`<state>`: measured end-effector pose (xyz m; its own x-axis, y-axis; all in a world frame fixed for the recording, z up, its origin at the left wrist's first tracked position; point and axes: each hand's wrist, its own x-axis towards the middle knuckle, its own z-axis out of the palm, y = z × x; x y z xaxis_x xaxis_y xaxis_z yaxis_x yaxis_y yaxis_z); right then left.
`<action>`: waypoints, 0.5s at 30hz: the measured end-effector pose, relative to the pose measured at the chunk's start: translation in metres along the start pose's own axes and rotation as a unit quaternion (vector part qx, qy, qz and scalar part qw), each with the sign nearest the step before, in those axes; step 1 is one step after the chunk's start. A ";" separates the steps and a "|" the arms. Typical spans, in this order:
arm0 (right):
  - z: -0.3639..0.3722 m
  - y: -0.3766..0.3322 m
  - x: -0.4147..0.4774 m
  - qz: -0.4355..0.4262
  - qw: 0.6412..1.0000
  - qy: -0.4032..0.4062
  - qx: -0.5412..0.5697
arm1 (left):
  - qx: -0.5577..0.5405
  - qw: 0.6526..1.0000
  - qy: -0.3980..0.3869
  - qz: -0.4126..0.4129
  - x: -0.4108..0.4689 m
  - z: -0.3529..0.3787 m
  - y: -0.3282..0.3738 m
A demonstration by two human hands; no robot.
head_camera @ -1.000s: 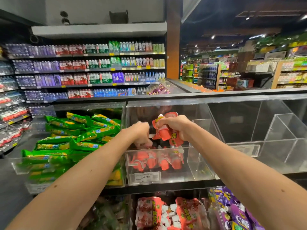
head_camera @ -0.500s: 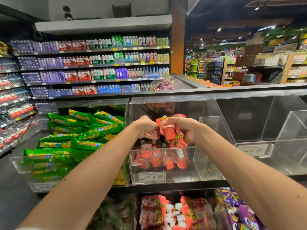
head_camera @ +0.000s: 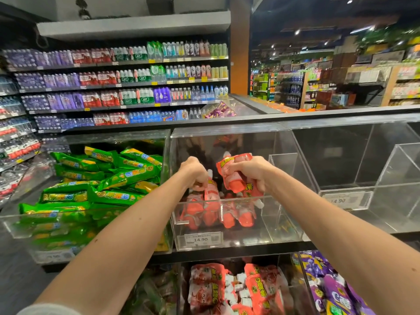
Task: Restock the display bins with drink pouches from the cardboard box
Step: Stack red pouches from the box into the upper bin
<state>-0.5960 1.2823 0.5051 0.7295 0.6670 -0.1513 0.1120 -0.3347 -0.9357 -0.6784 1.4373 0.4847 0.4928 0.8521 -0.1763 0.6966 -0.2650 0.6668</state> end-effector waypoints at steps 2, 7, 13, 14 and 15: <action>0.007 0.000 0.002 0.004 1.000 0.000 0.015 | 0.072 0.997 -0.015 0.031 -0.008 0.006 0.001; 0.011 0.001 0.001 0.008 1.000 -0.006 -0.016 | 0.266 0.959 0.013 0.093 -0.002 0.016 -0.003; 0.006 0.003 0.001 0.004 0.999 0.011 -0.042 | 0.366 0.922 -0.056 0.114 0.000 0.018 -0.007; 0.007 0.004 0.002 0.004 0.999 0.011 -0.043 | 0.373 0.918 -0.074 0.111 0.001 0.018 -0.007; 0.007 0.004 0.003 0.003 0.999 0.010 -0.043 | 0.378 0.915 -0.086 0.111 0.001 0.018 -0.008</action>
<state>-0.5984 1.2878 0.4985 0.7440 0.6511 -0.1501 0.1644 -0.3961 -0.9034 -0.6740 1.4323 0.4663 0.6956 0.6727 -0.2524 0.6987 -0.7152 0.0195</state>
